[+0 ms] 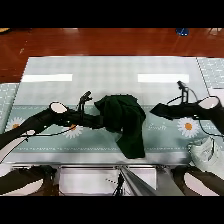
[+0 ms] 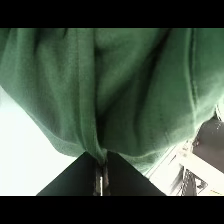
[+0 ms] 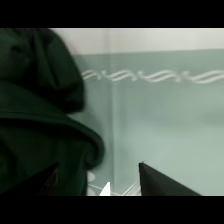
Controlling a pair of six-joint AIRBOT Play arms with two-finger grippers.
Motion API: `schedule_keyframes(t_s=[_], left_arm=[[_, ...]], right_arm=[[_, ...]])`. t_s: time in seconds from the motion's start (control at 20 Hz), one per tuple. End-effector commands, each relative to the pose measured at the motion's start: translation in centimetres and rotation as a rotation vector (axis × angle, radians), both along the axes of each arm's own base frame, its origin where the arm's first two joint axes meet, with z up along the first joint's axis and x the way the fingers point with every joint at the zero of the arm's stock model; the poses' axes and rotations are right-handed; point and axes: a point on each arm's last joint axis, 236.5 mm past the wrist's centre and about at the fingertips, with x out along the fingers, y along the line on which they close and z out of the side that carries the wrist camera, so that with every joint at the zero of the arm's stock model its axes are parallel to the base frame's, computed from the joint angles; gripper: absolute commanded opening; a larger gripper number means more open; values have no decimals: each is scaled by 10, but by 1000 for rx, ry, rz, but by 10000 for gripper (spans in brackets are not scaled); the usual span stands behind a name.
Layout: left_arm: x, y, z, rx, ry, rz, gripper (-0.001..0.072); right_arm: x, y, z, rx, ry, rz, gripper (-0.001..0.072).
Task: Fold the shirts.
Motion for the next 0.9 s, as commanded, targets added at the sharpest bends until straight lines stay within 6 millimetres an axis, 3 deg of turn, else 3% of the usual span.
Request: schedule_keyframes(t_s=[0.0, 0.25, 0.35, 0.5, 0.55, 0.65, 0.75, 0.85], left_arm=[[-2, 0, 2, -5, 0, -9, 19], [-4, -1, 2, -10, 6, -17, 19], [-4, -1, 3, -11, 7, -19, 20], [-1, 0, 5, -14, -1, -16, 20], [3, 1, 9, -19, -20, -16, 19], [18, 5, 23, -37, -64, 6, 19], [35, 11, 49, -68, -126, 34, 19], [54, 22, 89, -107, -223, 70, 18]], right_arm=[[4, 33, -22, 3, -14, 29, 571], [23, 63, -41, -2, -57, -31, 545], [24, 70, -43, -6, -69, -31, 321], [31, 72, -36, -3, -92, -28, 77], [36, 71, -29, 3, -104, -29, 26], [47, 66, -8, -4, -162, 0, 26], [58, 53, 27, -43, -261, 47, 26], [69, 34, 76, -96, -386, 74, 26]])
